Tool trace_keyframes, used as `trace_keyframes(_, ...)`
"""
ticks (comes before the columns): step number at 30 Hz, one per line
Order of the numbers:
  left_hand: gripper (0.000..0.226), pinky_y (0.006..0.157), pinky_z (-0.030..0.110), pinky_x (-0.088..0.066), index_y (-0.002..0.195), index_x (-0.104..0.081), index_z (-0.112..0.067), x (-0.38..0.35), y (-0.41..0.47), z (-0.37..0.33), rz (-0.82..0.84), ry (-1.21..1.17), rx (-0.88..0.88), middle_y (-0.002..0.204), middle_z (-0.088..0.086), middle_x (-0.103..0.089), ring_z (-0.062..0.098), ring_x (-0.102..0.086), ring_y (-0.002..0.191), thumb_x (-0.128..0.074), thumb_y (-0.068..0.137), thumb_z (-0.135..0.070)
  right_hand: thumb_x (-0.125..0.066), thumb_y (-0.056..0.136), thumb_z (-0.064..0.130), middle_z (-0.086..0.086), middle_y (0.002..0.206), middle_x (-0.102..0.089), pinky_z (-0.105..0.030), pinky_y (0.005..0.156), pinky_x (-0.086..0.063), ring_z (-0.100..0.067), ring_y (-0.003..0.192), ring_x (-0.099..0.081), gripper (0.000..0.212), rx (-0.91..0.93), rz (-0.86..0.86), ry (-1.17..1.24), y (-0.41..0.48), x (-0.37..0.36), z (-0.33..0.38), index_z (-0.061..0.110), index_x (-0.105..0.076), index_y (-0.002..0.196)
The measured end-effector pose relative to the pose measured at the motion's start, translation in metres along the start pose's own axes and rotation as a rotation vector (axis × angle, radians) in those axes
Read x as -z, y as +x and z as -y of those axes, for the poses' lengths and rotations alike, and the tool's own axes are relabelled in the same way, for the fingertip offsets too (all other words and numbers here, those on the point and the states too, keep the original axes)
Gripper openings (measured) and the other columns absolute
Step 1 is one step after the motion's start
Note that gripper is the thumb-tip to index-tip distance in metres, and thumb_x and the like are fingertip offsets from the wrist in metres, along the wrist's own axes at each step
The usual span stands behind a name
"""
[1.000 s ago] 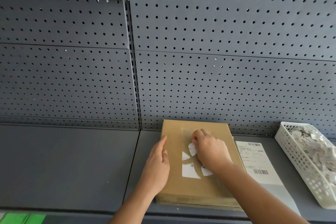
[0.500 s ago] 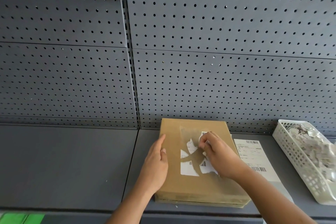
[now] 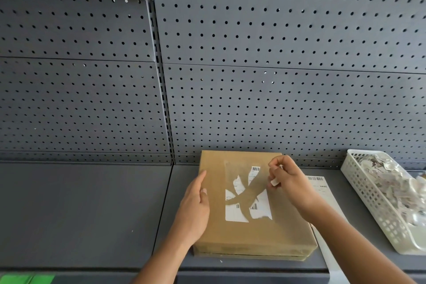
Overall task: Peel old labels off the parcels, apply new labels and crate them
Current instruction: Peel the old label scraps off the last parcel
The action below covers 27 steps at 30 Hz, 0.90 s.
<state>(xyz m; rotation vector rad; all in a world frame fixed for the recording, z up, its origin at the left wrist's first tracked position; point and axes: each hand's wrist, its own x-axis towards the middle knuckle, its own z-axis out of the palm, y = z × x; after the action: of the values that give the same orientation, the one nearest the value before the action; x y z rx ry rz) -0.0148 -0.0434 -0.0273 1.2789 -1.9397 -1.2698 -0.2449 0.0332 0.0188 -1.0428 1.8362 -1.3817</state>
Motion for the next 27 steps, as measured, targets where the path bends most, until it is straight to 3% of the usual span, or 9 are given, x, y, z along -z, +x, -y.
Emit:
trace_keyframes(4, 0.049, 0.114, 0.02, -0.017, 0.156, -0.024, -0.044, 0.0, -0.001, -0.001, 0.002, -0.003, 0.001, 0.162, -0.02, -0.021, 0.001, -0.022, 0.148, -0.028, 0.11, -0.026, -0.043, 0.102, 0.017, -0.001, 0.081, -0.049, -0.027, 0.071, -0.043, -0.018, 0.075, -0.049, 0.008, -0.041, 0.044, -0.032, 0.007, 0.001, 0.0, 0.016, -0.05, 0.105)
trace_keyframes(7, 0.049, 0.113, 0.019, -0.017, 0.156, -0.024, -0.044, 0.001, -0.001, -0.003, 0.003, -0.002, 0.002, 0.162, -0.021, -0.022, 0.001, -0.023, 0.147, -0.028, 0.11, -0.027, -0.046, 0.097, 0.013, 0.001, 0.077, -0.044, -0.027, 0.065, -0.039, -0.013, 0.066, -0.043, 0.024, 0.064, 0.1, -0.368, 0.013, 0.002, -0.001, 0.028, -0.042, 0.115)
trace_keyframes(10, 0.049, 0.111, 0.018, -0.017, 0.156, -0.024, -0.044, 0.001, -0.001, -0.003, 0.003, -0.005, 0.002, 0.161, -0.022, -0.022, 0.0, -0.023, 0.147, -0.028, 0.11, -0.027, -0.045, 0.095, 0.016, 0.006, 0.076, -0.051, -0.031, 0.064, -0.043, -0.014, 0.065, -0.049, 0.022, 0.141, 0.088, -0.67, 0.021, -0.003, -0.002, 0.03, -0.05, 0.111)
trace_keyframes(13, 0.049, 0.112, 0.018, -0.017, 0.156, -0.024, -0.044, 0.0, -0.001, -0.003, 0.003, 0.002, 0.0, 0.161, -0.022, -0.022, 0.0, -0.023, 0.146, -0.028, 0.11, -0.027, -0.041, 0.097, 0.019, 0.016, 0.092, -0.059, -0.033, 0.065, -0.047, -0.011, 0.07, -0.055, 0.023, 0.161, 0.066, -0.819, 0.03, -0.01, -0.005, 0.032, -0.057, 0.107)
trace_keyframes(17, 0.049, 0.112, 0.017, -0.017, 0.155, -0.024, -0.045, 0.0, 0.001, -0.002, 0.003, -0.003, 0.002, 0.161, -0.023, -0.022, -0.002, -0.023, 0.146, -0.028, 0.11, -0.027, -0.038, 0.099, 0.021, 0.02, 0.099, -0.06, -0.029, 0.061, -0.039, -0.011, 0.074, -0.053, 0.025, 0.168, 0.019, -0.909, 0.037, -0.016, -0.008, 0.032, -0.06, 0.105)
trace_keyframes(21, 0.049, 0.113, 0.018, -0.017, 0.155, -0.024, -0.045, 0.0, 0.001, 0.0, 0.003, -0.007, 0.003, 0.161, -0.024, -0.022, -0.002, -0.022, 0.146, -0.028, 0.11, -0.028, -0.036, 0.099, 0.022, 0.02, 0.101, -0.062, -0.031, 0.068, -0.049, -0.016, 0.083, -0.058, 0.025, 0.191, 0.025, -0.945, 0.038, -0.019, -0.01, 0.033, -0.059, 0.102)
trace_keyframes(27, 0.049, 0.111, 0.017, -0.017, 0.155, -0.025, -0.046, -0.001, 0.001, -0.002, -0.004, -0.007, 0.005, 0.161, -0.024, -0.023, -0.004, -0.024, 0.144, -0.028, 0.11, -0.026, -0.036, 0.099, 0.022, 0.019, 0.094, -0.062, -0.036, 0.072, -0.049, -0.021, 0.081, -0.057, 0.022, 0.2, -0.009, -0.913, 0.038, -0.017, -0.017, 0.033, -0.054, 0.096)
